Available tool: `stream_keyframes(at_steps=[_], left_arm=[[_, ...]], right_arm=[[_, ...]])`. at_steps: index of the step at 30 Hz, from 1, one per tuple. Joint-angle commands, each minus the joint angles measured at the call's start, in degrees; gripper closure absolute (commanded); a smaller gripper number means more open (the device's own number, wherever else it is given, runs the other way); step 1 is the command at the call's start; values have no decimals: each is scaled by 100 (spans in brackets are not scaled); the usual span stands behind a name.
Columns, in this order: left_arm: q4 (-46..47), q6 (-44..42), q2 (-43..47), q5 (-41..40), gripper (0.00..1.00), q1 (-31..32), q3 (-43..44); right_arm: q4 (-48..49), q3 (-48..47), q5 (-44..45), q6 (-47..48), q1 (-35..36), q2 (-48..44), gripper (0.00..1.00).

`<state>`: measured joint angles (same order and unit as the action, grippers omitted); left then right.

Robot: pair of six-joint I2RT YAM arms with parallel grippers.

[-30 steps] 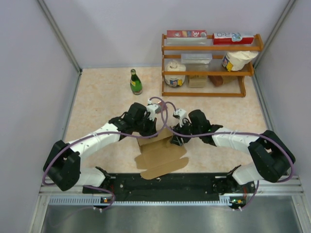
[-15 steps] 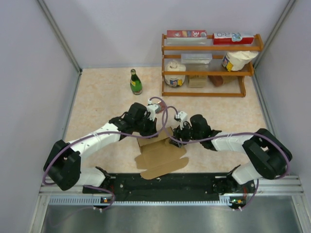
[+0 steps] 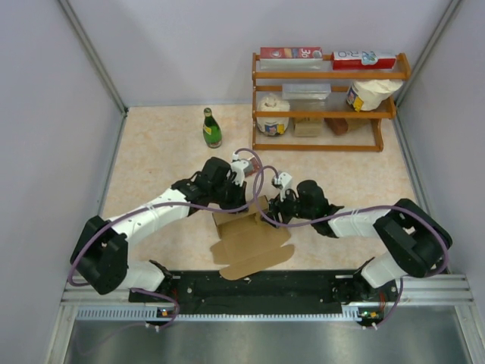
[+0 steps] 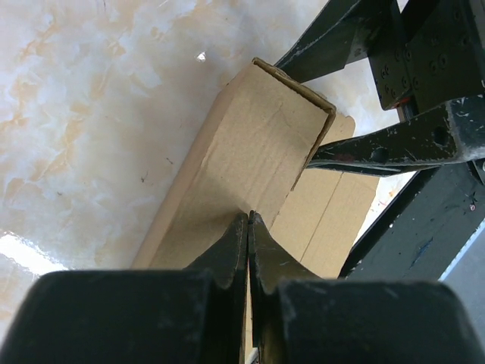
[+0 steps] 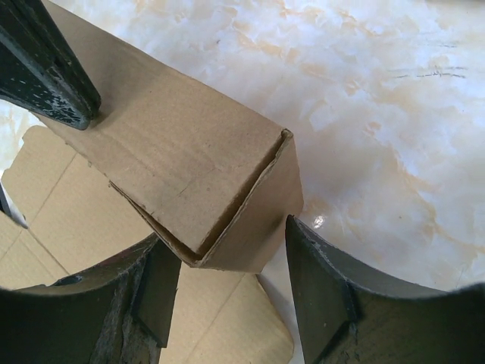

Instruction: Fold the paper box

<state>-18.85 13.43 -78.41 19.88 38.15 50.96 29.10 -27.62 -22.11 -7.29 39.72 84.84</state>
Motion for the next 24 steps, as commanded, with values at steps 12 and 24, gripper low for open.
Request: stream_keyframes(at_steps=[12,24], left_arm=[[-242,-139,-25,-72,98,-185,406],[-347,-148,423,33,85,-870,231]], right_arm=[[834,81,5,-124,106,270,44],[816,63,-13,-106,123,305,44]])
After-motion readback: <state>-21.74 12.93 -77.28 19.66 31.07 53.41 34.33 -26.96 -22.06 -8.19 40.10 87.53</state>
